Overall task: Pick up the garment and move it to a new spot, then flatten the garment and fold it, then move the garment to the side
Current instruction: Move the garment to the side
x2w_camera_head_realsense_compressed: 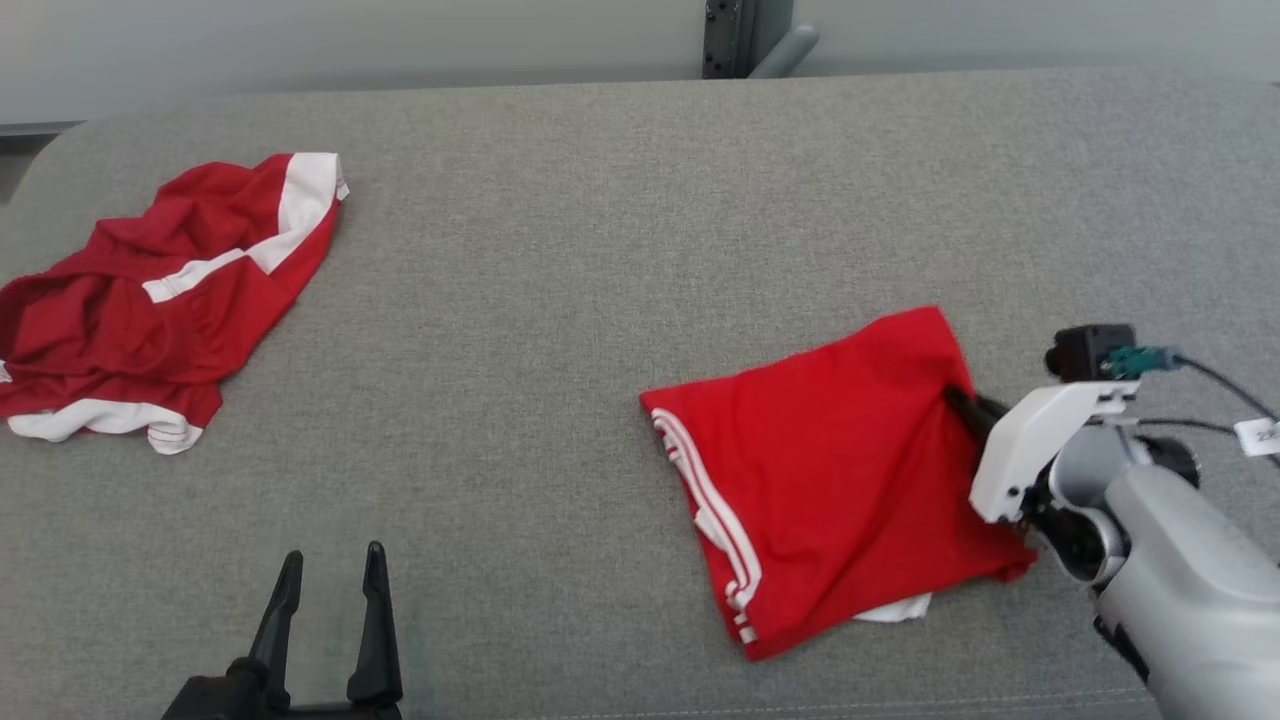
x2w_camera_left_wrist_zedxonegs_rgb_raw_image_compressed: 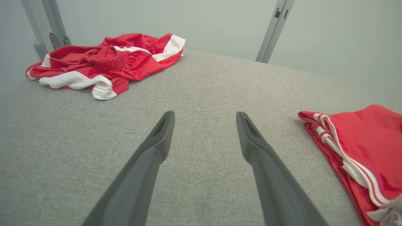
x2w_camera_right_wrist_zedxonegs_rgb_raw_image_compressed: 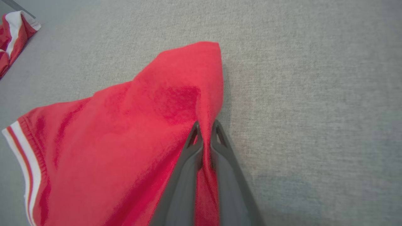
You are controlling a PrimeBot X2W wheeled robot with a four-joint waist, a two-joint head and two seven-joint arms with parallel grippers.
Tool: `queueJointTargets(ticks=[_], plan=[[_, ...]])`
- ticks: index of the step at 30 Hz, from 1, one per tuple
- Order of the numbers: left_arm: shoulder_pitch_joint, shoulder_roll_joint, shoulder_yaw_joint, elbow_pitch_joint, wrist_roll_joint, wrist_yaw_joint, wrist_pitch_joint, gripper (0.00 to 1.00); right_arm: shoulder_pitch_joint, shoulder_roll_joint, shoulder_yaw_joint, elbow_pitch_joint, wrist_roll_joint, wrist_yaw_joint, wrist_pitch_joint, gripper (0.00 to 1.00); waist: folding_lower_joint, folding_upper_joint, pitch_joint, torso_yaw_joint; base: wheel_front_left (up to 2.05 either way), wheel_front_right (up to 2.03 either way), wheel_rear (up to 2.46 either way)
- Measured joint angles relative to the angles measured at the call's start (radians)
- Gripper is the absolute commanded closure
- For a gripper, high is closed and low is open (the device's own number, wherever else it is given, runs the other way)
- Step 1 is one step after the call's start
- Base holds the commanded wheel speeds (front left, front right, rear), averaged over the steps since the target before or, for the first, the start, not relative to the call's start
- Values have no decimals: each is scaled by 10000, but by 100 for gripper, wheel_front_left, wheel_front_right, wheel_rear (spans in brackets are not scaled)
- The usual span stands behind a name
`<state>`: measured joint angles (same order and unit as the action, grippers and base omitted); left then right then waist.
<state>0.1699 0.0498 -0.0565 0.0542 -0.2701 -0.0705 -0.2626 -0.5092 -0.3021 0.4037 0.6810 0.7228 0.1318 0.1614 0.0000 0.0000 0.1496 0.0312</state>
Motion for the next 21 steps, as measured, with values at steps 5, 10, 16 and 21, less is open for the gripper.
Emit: queueJointTargets(ticks=[5, 10, 16, 21], plan=[[-560, -2, 75, -190, 180, -36, 0, 0, -1189, -1030, -265, 82, 199, -2, -318, 100, 0, 1, 592, -274, 0, 0, 0], [-1457, -4, -27, -309, 464, -194, -15, 0, -2526, -2113, -840, 474, 219, -2, -732, 100, 0, 1, 1460, -516, 0, 0, 0], [-2160, -4, -157, -435, 769, -332, -15, 0, -3603, -2922, -1452, 1292, 107, -4, -915, 100, 0, 1, 2465, -662, 0, 0, 0], [-2301, -6, -130, -474, 920, -364, -15, 0, -4335, -3473, -1912, 2301, -265, -2, -1187, 100, 1, 0, 3398, -702, 0, 0, 0]])
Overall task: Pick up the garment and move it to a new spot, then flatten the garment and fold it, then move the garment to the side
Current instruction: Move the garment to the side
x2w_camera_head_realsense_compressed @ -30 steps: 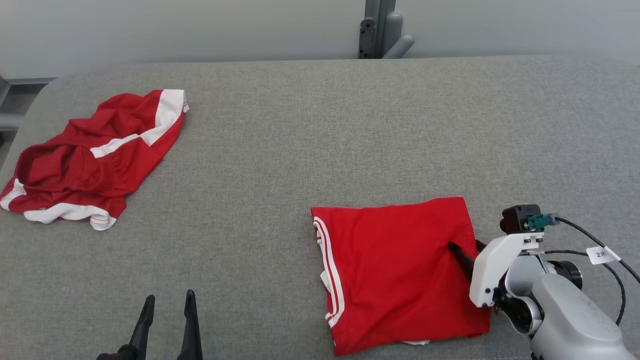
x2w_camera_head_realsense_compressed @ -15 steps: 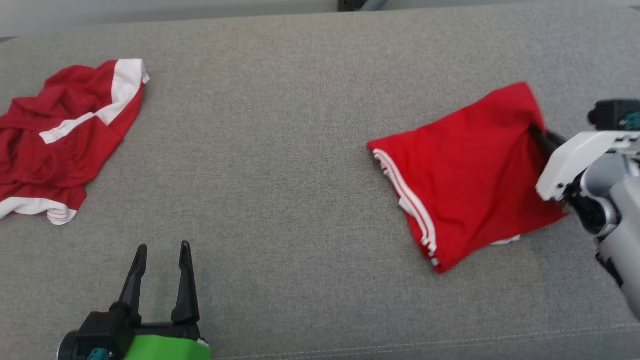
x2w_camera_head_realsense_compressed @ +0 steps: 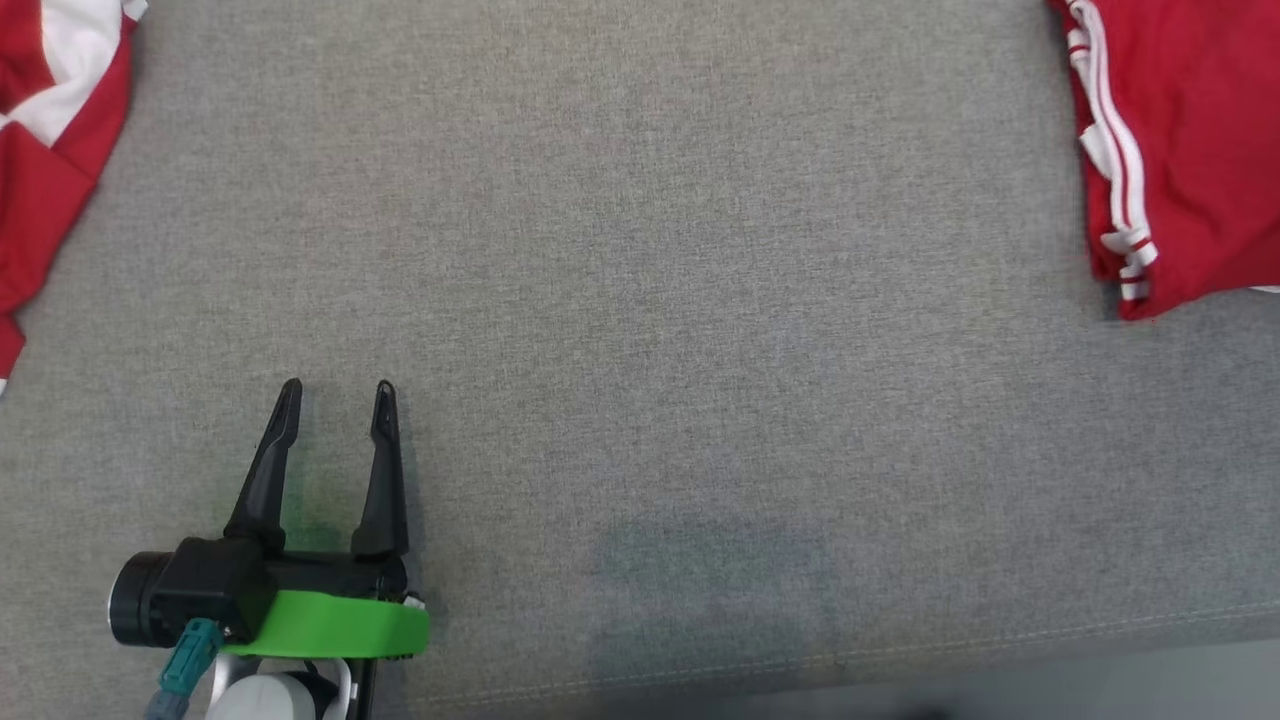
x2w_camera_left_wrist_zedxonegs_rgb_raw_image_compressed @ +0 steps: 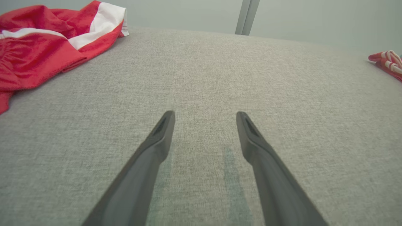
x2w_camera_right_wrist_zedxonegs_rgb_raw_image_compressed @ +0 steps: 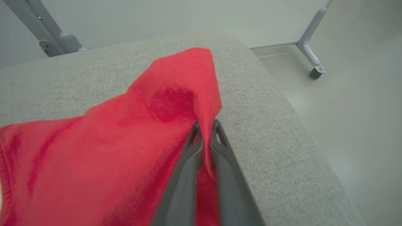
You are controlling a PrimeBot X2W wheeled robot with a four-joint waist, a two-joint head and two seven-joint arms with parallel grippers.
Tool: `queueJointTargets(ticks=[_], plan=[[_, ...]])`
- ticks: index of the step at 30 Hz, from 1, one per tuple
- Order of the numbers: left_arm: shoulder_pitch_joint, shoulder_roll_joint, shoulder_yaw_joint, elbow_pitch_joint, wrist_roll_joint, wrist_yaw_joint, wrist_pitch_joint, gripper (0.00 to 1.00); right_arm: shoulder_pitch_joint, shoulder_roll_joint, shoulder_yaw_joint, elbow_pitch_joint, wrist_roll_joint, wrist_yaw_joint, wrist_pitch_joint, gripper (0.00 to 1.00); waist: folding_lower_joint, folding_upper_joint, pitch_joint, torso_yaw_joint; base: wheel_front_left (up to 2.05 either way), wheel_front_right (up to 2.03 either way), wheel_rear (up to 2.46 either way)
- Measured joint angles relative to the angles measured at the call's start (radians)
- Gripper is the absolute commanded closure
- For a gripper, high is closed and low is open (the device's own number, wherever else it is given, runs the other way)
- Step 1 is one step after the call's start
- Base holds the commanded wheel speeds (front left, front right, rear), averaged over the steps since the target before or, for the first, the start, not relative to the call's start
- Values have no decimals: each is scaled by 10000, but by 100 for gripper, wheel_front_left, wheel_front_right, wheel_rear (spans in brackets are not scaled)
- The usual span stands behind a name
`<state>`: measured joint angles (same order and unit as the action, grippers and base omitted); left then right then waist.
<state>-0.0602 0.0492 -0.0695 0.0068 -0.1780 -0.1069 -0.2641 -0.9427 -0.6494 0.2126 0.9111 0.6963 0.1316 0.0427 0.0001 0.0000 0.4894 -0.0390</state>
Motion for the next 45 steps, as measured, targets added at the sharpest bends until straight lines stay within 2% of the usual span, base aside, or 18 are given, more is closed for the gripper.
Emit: queueJointTargets(ticks=[3, 8, 9, 10, 11, 17, 19, 21, 25, 28, 33, 38, 45], plan=[[38, 2, 61, -56, 61, -48, 2, 0, -483, -318, -136, 773, -518, 0, -334, 100, 0, 0, 562, 63, 0, 0, 0], [89, 4, 98, -146, 59, -69, 2, 0, -1048, -336, -151, 1377, -1172, 0, -1170, 100, 0, 0, 926, 280, 0, 0, 0], [98, 4, 92, -159, 58, -67, 0, 0, -1178, -330, -155, 1494, -1392, 0, -1417, 95, 0, 0, 964, 319, 0, 0, 0], [99, 4, 71, -165, 48, -59, 0, 0, -1294, -324, -194, 1645, -1599, 0, -1741, 2, 0, 0, 995, 352, 0, 0, 0], [99, 4, 54, -167, 27, -31, 2, 0, -1390, -318, -238, 1833, -1766, 0, -1983, 0, 0, 0, 1012, 376, 0, 0, 0], [106, 2, 12, -196, -180, 196, 2, 0, -1599, -167, -397, 1971, -2800, 0, -2989, 0, 1, 0, 769, 353, 0, 0, 0], [169, 2, 29, -197, -263, 249, 0, 0, -1432, -142, -598, 1452, -3137, -2, -3016, 0, 1, 0, 575, 315, 0, 0, 0], [285, 0, 69, -165, -370, 293, 0, 0, -971, -38, -999, 360, -3505, -2, -3051, 0, 0, 0, 332, 277, 0, 0, 0], [733, 2, 196, -42, -671, 385, 2, 0, 1040, 867, -1540, -1726, -4092, 0, -3055, 0, 0, 0, -312, 215, 0, 0, 0], [1144, 4, 278, 25, -840, 454, 0, 0, 2690, 1547, -1570, -3062, -4353, 0, -3055, 0, 0, 0, -915, 173, 0, 0, 0], [1796, 2, 370, 40, -1058, 554, 0, 0, 4915, 2238, -1492, -4631, -4740, 0, -3055, 0, 0, 0, -1977, 125, 0, 0, 0], [2319, 4, 499, 58, -1172, 602, 0, 0, 6549, 2876, -1789, -5714, -5049, 0, -3055, 0, 0, 0, -2966, 120, 0, 0, 0], [2919, 2, 855, 384, -1095, 454, 0, 0, 8692, 3680, -2406, -6309, -5601, 0, -3055, 0, -1, 0, -4185, 243, 0, 0, 0]])
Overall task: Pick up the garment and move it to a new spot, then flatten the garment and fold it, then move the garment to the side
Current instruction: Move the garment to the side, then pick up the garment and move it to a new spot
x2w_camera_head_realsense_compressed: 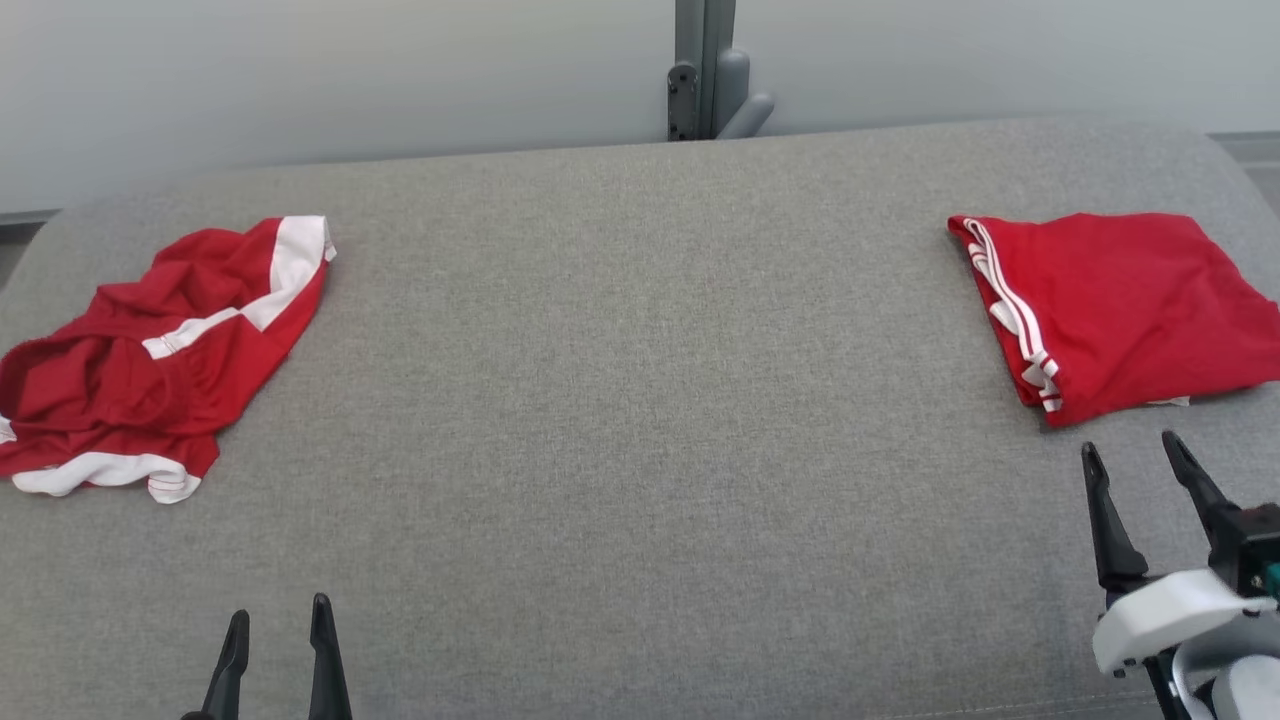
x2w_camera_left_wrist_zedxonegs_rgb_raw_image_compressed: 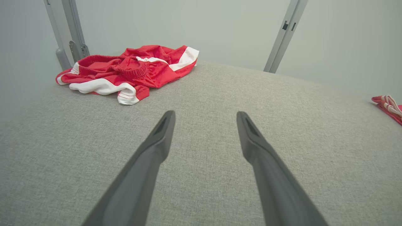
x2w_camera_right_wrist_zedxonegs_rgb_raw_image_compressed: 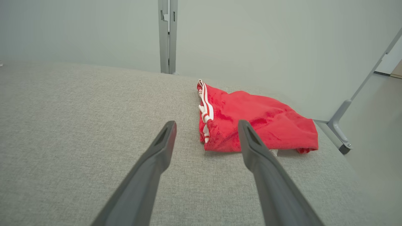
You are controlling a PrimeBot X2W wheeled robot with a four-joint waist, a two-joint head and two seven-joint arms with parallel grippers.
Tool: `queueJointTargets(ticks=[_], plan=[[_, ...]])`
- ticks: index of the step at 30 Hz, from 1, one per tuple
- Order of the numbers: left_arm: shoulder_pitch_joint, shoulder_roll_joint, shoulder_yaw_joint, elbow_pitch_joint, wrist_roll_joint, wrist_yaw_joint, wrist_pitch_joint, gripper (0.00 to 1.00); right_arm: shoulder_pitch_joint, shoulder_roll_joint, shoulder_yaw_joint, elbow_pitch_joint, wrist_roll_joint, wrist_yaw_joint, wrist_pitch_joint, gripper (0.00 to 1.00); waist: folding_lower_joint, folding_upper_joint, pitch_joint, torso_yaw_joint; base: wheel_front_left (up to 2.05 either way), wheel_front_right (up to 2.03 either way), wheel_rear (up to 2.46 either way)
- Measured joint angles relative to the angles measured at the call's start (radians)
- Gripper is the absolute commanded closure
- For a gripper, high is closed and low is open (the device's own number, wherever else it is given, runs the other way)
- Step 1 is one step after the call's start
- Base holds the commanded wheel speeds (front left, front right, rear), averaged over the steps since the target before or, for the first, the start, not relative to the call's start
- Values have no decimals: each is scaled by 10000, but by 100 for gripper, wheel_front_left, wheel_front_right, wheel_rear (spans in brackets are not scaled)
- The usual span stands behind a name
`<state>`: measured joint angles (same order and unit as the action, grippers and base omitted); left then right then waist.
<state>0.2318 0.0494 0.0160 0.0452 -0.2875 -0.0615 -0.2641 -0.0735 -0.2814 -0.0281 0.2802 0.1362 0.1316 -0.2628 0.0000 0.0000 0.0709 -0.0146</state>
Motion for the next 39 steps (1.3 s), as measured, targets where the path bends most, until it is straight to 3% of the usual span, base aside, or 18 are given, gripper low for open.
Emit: queueJointTargets(ticks=[6, 11, 28, 34, 39], plan=[[35, 2, 330, 324, 176, -107, 0, 0, 1018, 1168, -577, -201, -573, 0, 0, 0, 0, 0, -731, 112, 0, 0, 0], [-29, 2, 372, 453, 397, -268, 2, 0, 1144, 1670, -704, -337, -688, 0, 0, 0, 0, 0, -936, -13, 0, 0, 0], [-128, 2, 384, 495, 483, -441, 2, 0, 1156, 1756, -533, -334, -861, -2, 0, 0, 0, 0, -979, 27, 0, 0, 0], [-155, 0, 355, 384, 483, -439, 2, 0, 1330, 1804, -525, -481, -825, -2, 0, 0, 0, 0, -981, 477, 0, 0, 0], [18, 0, 512, 313, 545, -430, 0, 0, 1406, 2013, -196, -502, -761, 0, 0, 0, 0, 0, -1027, 1291, 0, 0, 0]])
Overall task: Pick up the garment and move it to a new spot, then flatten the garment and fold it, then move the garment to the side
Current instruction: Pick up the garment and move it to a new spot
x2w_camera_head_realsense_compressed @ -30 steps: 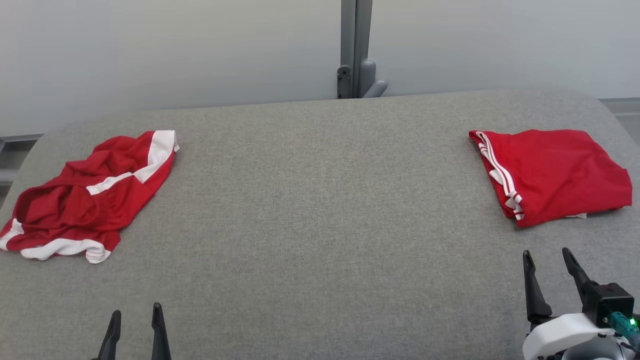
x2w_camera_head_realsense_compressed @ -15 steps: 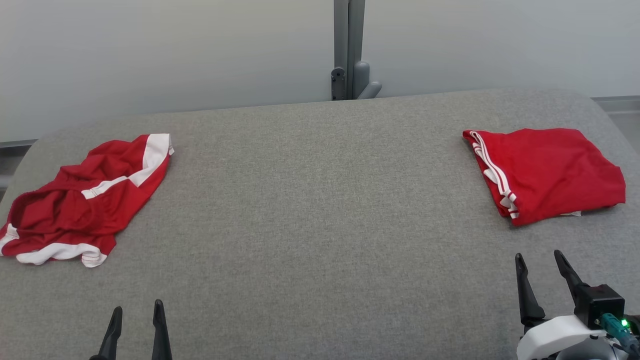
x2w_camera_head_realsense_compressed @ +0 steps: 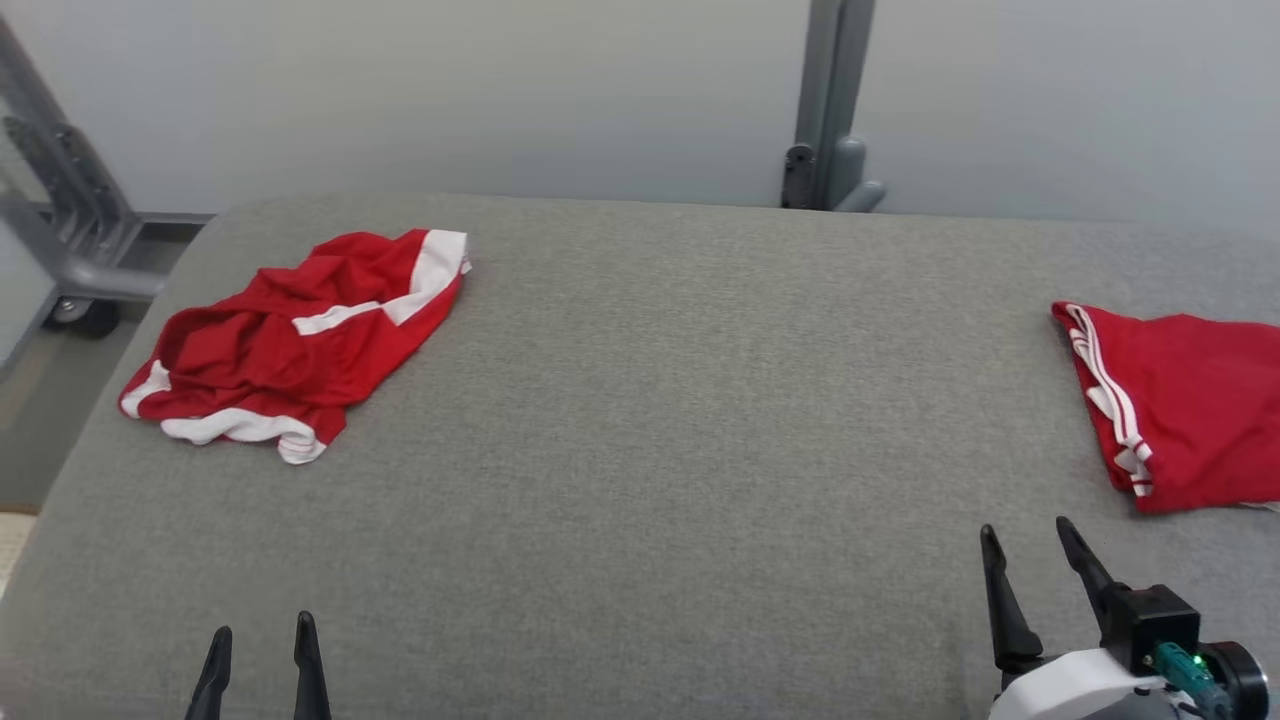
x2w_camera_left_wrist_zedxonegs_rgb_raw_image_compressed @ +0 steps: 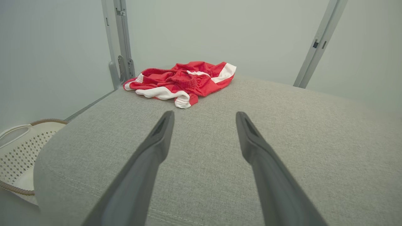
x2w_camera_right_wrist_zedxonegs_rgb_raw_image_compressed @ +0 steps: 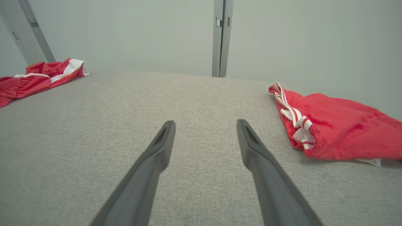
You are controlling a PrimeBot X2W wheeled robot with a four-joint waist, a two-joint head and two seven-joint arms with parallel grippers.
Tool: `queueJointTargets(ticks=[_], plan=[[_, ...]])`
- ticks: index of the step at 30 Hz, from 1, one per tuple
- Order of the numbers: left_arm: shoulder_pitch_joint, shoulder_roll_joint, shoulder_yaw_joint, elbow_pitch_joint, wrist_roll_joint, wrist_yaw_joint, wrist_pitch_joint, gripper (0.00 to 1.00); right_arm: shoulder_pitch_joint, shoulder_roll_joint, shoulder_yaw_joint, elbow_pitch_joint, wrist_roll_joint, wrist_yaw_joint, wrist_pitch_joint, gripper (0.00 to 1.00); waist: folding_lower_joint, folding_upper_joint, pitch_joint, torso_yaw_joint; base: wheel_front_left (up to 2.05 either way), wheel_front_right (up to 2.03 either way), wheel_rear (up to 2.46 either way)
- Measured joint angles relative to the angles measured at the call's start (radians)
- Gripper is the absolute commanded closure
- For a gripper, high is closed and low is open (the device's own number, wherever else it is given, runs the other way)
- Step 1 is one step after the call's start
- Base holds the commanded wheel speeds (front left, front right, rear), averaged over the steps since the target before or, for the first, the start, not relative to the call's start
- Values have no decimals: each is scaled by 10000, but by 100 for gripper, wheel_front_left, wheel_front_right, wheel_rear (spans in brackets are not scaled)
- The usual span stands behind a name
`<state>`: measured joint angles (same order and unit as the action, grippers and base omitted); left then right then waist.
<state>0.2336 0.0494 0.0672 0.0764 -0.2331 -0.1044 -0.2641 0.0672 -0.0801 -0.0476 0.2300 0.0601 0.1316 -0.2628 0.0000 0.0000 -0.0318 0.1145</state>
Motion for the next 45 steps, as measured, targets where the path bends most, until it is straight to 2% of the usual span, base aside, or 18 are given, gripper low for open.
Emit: queueJointTargets(ticks=[11, 15, 21, 28, 32, 35, 37, 40, 45], plan=[[533, -2, 518, -278, 79, -98, 2, 0, -295, 247, 1377, 123, 198, -2, 0, 0, 0, 0, -240, 2324, 0, 0, 0], [525, 0, 573, -445, -21, -125, 0, 0, -263, 240, 1432, 107, 188, 0, 0, 0, 0, 0, -334, 2733, 0, 0, 0], [42, 71, 15, -155, -67, -232, 2, 0, -214, -63, 1137, 25, 151, -2, 0, 0, 0, 0, -228, 2646, 0, 0, 0], [-2520, 1177, -1586, 1331, -1494, -238, 0, 0, -1216, -1011, 1227, -384, 79, -2, 0, 0, 0, 0, 598, 2413, 0, 0, 0], [-4566, 1860, -2683, 2606, -2518, -244, 2, 0, -1882, -1570, 1271, -623, 88, -2, 0, 0, 0, 0, 1448, 2268, 0, 0, 0], [-6234, 2330, -3340, 3724, -2821, -245, 33, 0, -2525, -1871, 1093, -997, 130, -2, 0, 0, 0, 0, 2214, 2108, 0, 0, 0], [-7310, 2468, -3664, 4322, -3310, -245, 35, 0, -2934, -2042, 968, -1210, 165, 0, 0, 0, 0, 0, 2771, 1971, 0, 0, 0], [-8619, 2627, -4194, 5338, -3475, -247, 61, 0, -3229, -2201, 777, -1411, 192, -2, 0, 0, 1, 0, 3585, 1761, 0, 0, 0], [-10095, 2830, -4412, 7018, -3893, -247, 59, 0, -3534, -2360, 800, -1597, 265, -2, 0, 0, 1, 0, 4786, 1402, 0, 0, 0]])
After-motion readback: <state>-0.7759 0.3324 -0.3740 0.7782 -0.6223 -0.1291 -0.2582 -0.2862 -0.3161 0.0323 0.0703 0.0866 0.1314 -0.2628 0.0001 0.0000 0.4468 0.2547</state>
